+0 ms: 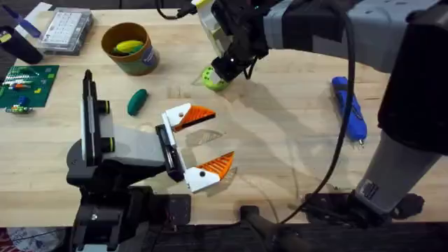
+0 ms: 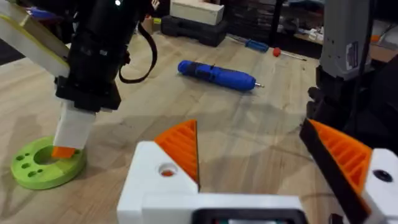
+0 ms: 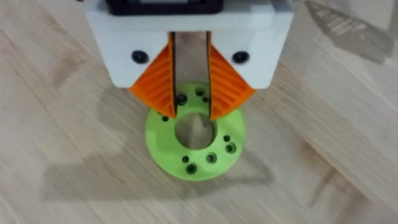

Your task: Pick up the gripper from the table and insert it into the empty holder that is missing its gripper. Then pick up a screw, insert it into the mounting hole, and use the screwdriver to tighten it. Finally, clean up the table by picking up the vegetable and placing it into the bucket.

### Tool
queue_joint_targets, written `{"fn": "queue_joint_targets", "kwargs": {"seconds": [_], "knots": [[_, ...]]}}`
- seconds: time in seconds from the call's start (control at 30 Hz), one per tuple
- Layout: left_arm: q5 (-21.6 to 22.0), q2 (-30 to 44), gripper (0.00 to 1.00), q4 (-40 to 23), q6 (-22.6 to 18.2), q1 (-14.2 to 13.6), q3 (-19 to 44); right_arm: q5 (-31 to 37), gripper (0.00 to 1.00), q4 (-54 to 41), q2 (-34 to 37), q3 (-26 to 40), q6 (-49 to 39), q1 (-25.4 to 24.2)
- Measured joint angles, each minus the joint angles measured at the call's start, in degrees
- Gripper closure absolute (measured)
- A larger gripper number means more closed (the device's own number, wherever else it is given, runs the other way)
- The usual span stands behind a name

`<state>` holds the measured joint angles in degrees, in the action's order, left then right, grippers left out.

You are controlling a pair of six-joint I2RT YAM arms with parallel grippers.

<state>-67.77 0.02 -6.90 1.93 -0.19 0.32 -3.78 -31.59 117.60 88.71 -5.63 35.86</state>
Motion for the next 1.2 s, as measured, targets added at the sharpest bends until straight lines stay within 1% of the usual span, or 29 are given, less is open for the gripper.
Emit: {"fn": "queue_joint_targets", "kwargs": {"seconds": [0.27, 0.33, 0.4, 0.43, 0.47, 0.77, 0.9, 1.03, 1.2], "knots": [[0.00, 0.00, 0.010, 0.02, 0.00, 0.00, 0.00, 1.68, 0.749, -0.16, 0.00, 0.00, -0.97, 0.11], [0.00, 0.00, 0.010, 0.00, 0.00, 0.00, 0.00, 2.05, 0.801, -0.19, 0.00, 0.00, -1.31, 0.11], [0.00, 0.00, 0.010, 0.00, 0.00, 0.00, 0.00, 2.49, 0.935, -0.21, 0.00, 0.00, -1.77, 0.11], [0.00, 0.01, 0.010, 0.00, 0.00, 0.00, 0.00, 2.60, 0.982, -0.21, 0.00, 0.00, -1.63, 0.11], [-0.02, 0.00, 0.010, 0.00, 0.00, 0.00, 0.00, 2.67, 0.994, -0.21, 0.00, 0.00, -1.70, 0.11], [0.00, 0.00, 0.010, 0.00, 0.00, 0.00, 0.00, 2.69, 0.997, -0.33, 0.00, 0.00, -1.68, 0.09], [0.00, 0.01, 0.010, 0.00, 0.00, 0.00, 0.00, 2.68, 0.997, -2.49, 0.00, 0.64, -1.70, 0.09], [-0.02, 0.00, 0.010, 0.00, 0.00, 0.00, 0.00, 2.61, 0.997, -5.99, 0.00, 2.45, -1.70, 0.13], [-0.02, 0.02, 0.010, 0.00, 0.00, 0.00, 0.00, 2.45, 0.997, -10.06, 0.02, 6.57, -1.70, 0.26]]}}
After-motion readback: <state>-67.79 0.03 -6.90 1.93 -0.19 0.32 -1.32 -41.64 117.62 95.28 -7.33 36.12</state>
